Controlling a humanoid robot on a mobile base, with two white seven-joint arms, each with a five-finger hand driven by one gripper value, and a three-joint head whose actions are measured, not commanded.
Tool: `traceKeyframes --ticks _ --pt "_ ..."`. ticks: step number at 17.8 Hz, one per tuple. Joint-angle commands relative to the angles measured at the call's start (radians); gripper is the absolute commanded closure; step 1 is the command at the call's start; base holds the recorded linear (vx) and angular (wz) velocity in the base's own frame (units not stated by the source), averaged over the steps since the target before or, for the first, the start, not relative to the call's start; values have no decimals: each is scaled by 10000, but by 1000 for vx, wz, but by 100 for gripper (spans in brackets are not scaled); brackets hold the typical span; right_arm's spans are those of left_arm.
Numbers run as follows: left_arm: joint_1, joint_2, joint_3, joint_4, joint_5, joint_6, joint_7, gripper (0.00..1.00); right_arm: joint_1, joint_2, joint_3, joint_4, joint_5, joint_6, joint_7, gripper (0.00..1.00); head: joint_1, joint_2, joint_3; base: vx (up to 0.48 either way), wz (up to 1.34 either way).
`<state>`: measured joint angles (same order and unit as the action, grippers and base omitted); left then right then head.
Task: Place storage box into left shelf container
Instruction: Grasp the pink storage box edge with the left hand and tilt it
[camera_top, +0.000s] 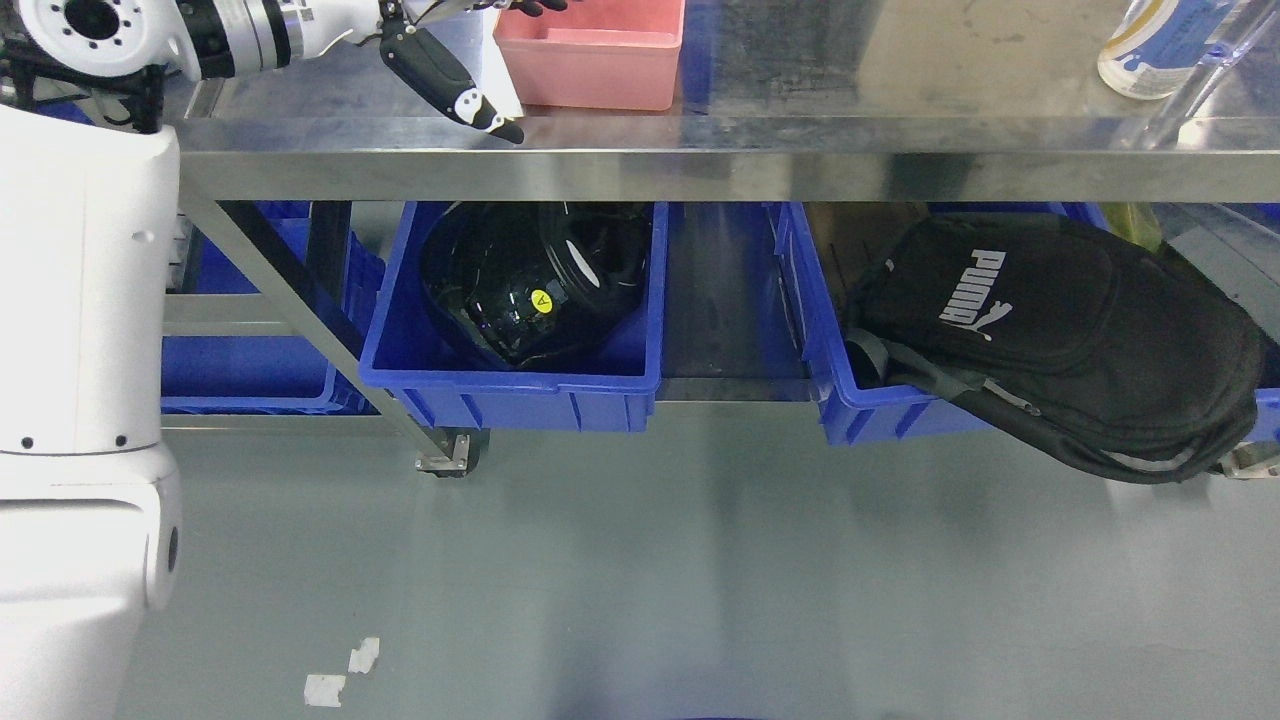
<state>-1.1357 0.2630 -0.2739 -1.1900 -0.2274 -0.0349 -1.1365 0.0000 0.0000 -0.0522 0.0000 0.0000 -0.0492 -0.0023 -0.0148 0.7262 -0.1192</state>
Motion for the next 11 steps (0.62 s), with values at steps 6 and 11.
traceKeyframes --ticks 6,11 --pt "-255 -1187 -896 2265 -1208 -50 29 9 -46 -175 0 -175 -215 2 -8 0 0 0 0 0 0" --pt "-286 -1723 33 2451 -1193 -172 90 38 -31 -175 0 -175 -215 2 -8 0 0 0 0 2 31"
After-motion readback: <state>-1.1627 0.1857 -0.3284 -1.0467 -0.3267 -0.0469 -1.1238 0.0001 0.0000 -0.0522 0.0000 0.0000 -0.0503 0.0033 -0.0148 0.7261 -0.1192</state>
